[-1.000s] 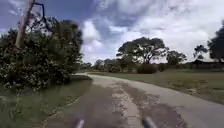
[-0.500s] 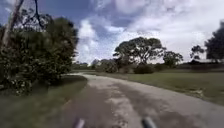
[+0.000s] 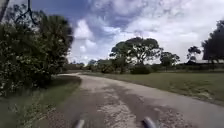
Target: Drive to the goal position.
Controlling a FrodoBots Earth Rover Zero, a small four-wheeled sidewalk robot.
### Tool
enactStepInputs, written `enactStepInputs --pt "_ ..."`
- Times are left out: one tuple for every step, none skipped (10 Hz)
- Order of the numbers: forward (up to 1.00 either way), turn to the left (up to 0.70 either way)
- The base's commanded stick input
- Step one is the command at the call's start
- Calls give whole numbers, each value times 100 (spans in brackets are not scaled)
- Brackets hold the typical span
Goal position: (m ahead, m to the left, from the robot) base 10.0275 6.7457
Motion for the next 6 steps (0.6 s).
enactStepInputs --pt "69 3" --pt "69 3" --pt "69 3" --pt "69 3" --pt "69 3" --pt "69 3"
